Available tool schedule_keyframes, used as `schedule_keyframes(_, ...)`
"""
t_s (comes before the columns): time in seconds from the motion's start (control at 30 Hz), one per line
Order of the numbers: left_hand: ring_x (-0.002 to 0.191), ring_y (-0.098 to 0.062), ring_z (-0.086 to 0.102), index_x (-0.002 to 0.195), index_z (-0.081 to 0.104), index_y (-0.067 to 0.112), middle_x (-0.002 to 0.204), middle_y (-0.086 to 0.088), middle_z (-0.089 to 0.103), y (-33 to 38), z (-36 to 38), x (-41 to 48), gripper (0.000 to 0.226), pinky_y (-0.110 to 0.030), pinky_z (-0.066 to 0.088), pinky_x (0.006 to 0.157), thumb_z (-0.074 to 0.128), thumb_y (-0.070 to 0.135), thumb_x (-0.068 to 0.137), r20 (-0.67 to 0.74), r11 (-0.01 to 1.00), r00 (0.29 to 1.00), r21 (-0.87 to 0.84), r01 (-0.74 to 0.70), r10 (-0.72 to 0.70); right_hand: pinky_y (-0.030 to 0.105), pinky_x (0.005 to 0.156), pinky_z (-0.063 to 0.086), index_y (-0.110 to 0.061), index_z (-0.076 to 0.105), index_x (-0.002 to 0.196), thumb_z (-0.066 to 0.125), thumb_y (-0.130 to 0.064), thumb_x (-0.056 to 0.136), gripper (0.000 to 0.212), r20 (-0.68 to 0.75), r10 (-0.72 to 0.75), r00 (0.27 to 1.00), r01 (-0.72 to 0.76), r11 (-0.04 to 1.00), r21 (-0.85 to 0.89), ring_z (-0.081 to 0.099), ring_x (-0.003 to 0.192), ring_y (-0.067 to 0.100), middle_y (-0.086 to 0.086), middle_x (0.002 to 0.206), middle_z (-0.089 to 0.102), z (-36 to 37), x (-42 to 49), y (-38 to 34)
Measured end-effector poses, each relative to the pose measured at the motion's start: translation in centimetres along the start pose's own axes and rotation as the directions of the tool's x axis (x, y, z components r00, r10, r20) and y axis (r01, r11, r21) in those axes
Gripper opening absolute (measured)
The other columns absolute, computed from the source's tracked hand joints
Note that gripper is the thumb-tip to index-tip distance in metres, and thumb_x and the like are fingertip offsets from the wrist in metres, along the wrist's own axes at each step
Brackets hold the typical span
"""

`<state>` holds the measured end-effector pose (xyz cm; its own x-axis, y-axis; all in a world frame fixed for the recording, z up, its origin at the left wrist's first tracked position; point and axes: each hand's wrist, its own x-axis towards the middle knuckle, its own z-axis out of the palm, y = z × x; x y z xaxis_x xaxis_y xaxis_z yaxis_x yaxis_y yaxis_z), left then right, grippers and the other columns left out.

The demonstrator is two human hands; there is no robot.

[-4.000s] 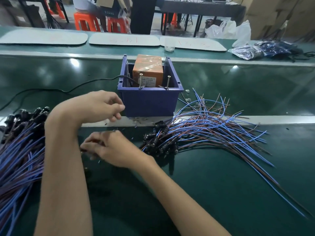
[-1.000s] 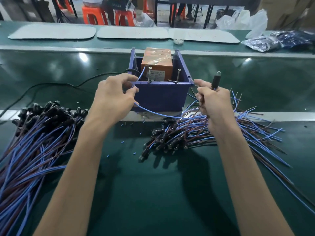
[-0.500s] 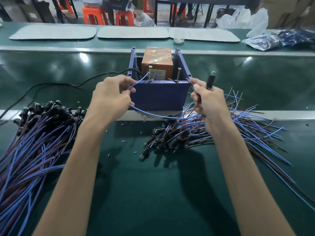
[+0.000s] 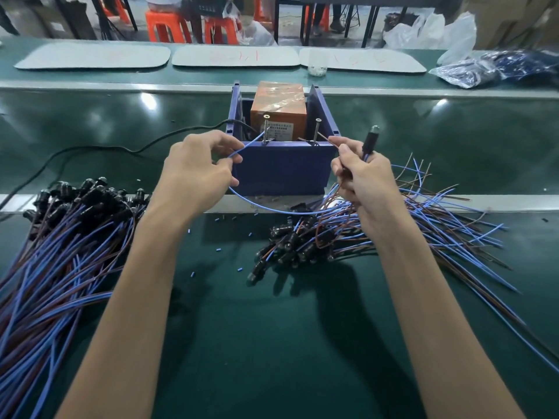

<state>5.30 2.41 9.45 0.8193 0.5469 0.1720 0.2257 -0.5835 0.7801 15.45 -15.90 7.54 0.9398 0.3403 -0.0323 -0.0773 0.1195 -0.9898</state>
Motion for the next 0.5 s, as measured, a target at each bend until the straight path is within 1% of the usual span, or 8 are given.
schedule_keyframes(0.2,0.050,0.004,0.062,0.097,0.068,0.026,0.087,0.017,0.067,-0.05,0.21,-0.06,0.020,-0.003,0.035,0.047,0.059,0.010,0.092,-0.006,0.999,0.999,0.002,-0.034,0.034,0.011,0.037,0.023,-0.010,0.062,0.112,0.038,-0.008,0.102,0.025,0.021,0.036,0.999,-0.036,0.999,-0.009,0.027,0.041,0.001,-0.003,0.062,0.041,-0.10,-0.06,-0.12)
schedule_keyframes(0.4,0.049,0.004,0.061,0.101,0.069,0.030,0.084,0.016,0.067,-0.17,0.27,-0.06,0.026,-0.003,0.035,0.047,0.058,0.007,0.092,0.000,0.998,0.998,-0.003,-0.064,0.064,0.011,0.035,0.021,-0.010,0.061,0.112,0.037,-0.005,0.101,0.027,0.037,0.052,0.998,-0.053,0.998,0.017,0.024,0.041,0.001,-0.004,0.061,0.038,-0.11,-0.04,-0.16)
schedule_keyframes(0.5,0.049,0.004,0.061,0.102,0.070,0.030,0.083,0.016,0.068,-0.24,0.34,-0.03,0.026,-0.003,0.035,0.048,0.059,0.009,0.091,0.000,0.998,0.998,-0.007,-0.058,0.058,0.011,0.036,0.023,-0.010,0.061,0.114,0.037,-0.005,0.102,0.027,0.031,0.043,0.999,-0.043,0.999,0.016,0.027,0.041,0.001,-0.004,0.063,0.042,-0.12,-0.03,-0.04)
